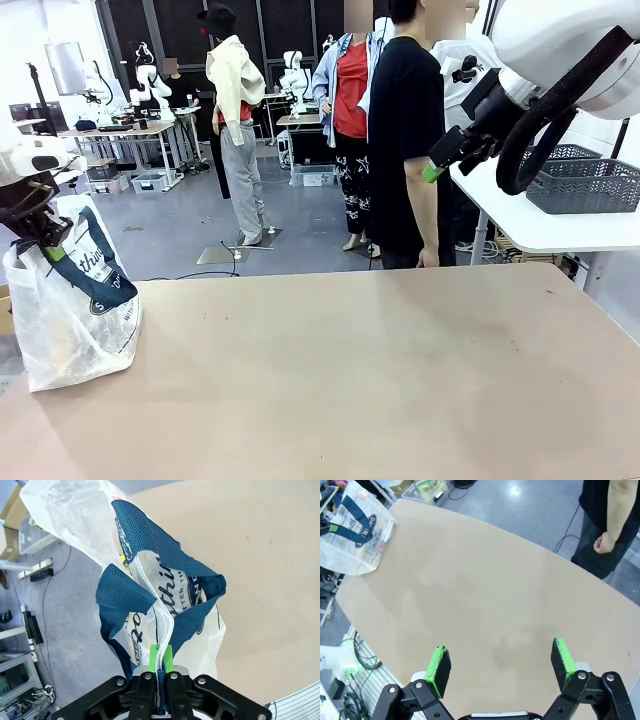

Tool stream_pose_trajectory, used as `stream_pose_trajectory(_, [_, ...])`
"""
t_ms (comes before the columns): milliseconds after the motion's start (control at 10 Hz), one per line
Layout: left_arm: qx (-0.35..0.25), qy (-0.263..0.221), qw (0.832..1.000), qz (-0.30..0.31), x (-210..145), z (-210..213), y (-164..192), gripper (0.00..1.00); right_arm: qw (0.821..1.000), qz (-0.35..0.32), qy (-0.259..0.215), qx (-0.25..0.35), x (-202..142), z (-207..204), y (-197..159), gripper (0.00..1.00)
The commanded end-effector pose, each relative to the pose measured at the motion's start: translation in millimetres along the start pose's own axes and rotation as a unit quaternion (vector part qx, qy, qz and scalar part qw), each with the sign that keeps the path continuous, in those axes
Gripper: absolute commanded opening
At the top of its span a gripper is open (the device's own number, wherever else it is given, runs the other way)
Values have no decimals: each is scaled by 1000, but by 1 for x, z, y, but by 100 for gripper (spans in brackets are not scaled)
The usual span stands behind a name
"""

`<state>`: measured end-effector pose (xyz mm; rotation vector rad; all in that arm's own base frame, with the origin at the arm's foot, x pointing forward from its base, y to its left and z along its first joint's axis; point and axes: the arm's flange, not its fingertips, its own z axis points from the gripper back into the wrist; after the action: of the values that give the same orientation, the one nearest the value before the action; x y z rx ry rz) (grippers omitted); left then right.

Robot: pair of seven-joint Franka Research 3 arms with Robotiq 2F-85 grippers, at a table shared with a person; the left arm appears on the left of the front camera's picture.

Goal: Transfer purchased items from the store into the shopping bag.
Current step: Move the Reusable shopping bag to the right side of the table.

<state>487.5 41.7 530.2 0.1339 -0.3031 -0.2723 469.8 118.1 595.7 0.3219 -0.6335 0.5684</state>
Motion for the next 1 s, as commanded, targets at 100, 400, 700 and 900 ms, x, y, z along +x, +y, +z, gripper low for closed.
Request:
stream_pose_trajectory(100, [-16,15,1000,7,1,5,-1,13,1000,1,7,-5,-3,-1,1,100])
stream_pose_trajectory(400, [-13,19,1000,0,10,19,-3,72,1000,1,7,-5,-3,-1,1,100])
stream_pose_trajectory(700, [-9,23,1000,2,15,37,-4,100,1000,1,7,-5,-3,-1,1,100])
stream_pose_trajectory(900, [-6,22,1000,-2,20,51,-5,100,1000,1,7,-5,-3,-1,1,100])
